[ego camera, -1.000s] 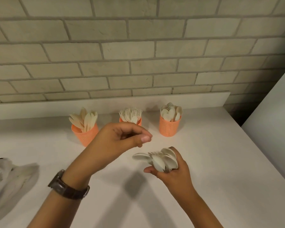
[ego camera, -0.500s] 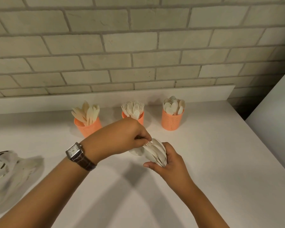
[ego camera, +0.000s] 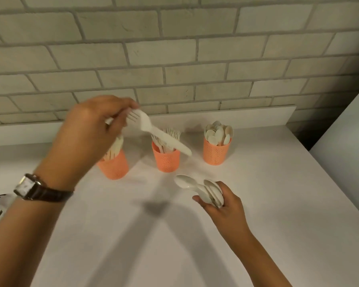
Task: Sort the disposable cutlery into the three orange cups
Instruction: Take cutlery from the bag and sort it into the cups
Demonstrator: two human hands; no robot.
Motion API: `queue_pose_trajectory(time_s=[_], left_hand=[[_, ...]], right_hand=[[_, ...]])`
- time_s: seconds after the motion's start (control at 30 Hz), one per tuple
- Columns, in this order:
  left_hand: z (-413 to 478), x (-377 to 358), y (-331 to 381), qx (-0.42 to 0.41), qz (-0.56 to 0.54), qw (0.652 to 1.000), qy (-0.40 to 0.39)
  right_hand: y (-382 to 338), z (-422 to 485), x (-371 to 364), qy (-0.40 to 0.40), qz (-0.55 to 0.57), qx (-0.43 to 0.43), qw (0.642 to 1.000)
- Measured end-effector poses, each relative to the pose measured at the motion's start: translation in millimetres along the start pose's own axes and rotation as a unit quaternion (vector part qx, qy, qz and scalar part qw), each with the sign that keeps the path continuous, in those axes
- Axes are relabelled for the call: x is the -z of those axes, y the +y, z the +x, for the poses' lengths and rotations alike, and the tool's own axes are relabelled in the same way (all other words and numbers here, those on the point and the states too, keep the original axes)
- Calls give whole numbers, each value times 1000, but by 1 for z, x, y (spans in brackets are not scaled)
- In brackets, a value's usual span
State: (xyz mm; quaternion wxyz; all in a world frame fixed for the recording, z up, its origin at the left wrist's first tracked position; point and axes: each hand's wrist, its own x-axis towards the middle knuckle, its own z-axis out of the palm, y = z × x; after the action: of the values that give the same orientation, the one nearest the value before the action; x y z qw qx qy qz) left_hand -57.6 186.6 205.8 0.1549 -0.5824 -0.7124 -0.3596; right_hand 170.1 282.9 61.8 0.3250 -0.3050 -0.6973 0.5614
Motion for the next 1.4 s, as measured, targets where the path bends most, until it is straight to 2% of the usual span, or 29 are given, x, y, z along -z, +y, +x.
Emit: queue_pose_trajectory(time_s=[0.1, 0.23, 0.47, 0.53, 0.6, 0.67, 0.73, 0.77, 0.87, 0.93, 1.03, 1.13, 1.2, 1.27, 1.4], left_hand=[[11, -3, -30, 61, 6, 997, 41], [19, -38, -61, 80, 80, 993, 12], [22, -107, -89, 36, 141, 982, -119], [16, -124, -91, 38, 145, 972, -183], [8, -139, -88, 53, 131, 956, -256], [1, -146, -86, 106, 94, 950, -279], [-5, -145, -83, 126, 71, 958, -249], [-8, -142, -81, 126, 62, 964, -226], [-19, -127, -69, 135, 22, 979, -154], [-29, -116, -60, 148, -8, 982, -116], [-45, -101, -45, 153, -58, 984, -75], [-63, -92, -32, 179, -95, 978, -57], [-75, -91, -27, 199, -108, 973, -53], [-85, -93, -23, 214, -124, 967, -53], [-94, -96, -19, 222, -140, 963, -56]], right_hand=[[5, 2, 0, 43, 20, -7, 999], [15, 6, 1, 70, 56, -31, 996], [23, 13, 5, 73, 52, -50, 995], [22, 16, 6, 55, 56, -67, 995], [22, 17, 7, 21, 94, -99, 990], [22, 16, 7, -13, 166, -123, 978], [19, 15, 8, -21, 192, -117, 974], [18, 15, 8, -17, 167, -104, 980], [14, 13, 10, 31, 136, -45, 989], [12, 13, 11, 31, 133, 34, 990], [15, 13, 16, 38, 35, 162, 985], [13, 13, 19, 44, 9, 220, 974], [8, 12, 18, 43, 7, 206, 978], [0, 10, 13, 50, 62, 120, 990], [2, 11, 4, 83, 145, -37, 985]])
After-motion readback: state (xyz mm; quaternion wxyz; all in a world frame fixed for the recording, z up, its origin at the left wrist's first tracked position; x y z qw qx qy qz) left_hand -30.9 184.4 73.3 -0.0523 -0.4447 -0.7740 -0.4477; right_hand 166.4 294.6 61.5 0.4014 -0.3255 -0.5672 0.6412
